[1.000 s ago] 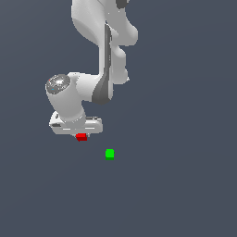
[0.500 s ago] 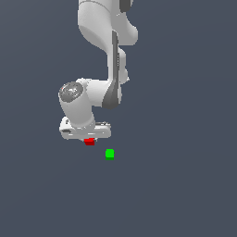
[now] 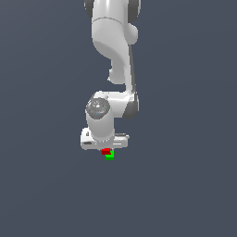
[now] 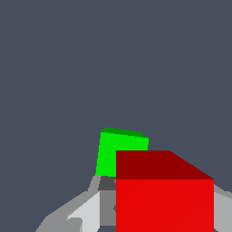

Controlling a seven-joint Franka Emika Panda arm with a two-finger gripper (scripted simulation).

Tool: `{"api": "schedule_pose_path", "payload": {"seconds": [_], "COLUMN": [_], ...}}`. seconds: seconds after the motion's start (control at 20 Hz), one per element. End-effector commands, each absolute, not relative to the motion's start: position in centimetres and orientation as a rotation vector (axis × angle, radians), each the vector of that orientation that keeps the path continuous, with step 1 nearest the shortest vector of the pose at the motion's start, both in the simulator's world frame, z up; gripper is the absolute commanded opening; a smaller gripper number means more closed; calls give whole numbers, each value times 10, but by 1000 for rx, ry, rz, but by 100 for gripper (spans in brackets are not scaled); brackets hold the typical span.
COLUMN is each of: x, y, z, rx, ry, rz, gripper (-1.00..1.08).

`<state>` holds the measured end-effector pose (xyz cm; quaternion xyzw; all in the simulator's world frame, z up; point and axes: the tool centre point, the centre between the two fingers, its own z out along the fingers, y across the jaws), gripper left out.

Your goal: Stack the red cube on top of the green cube.

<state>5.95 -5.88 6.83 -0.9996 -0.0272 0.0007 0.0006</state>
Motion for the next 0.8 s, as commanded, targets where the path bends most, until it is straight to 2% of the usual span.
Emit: {"api": "schedule_pose_path", "payload": {"seconds": [0.0, 0.25, 0.3, 0.75], "x": [65, 69, 69, 69], "y": [-49, -43, -43, -43], "z": [64, 61, 61, 61], "rx": [-3140, -3140, -3140, -3140], "ry": [-82, -82, -82, -82], "rz": [0, 0, 0, 0], "gripper": [-100, -100, 100, 100]}}
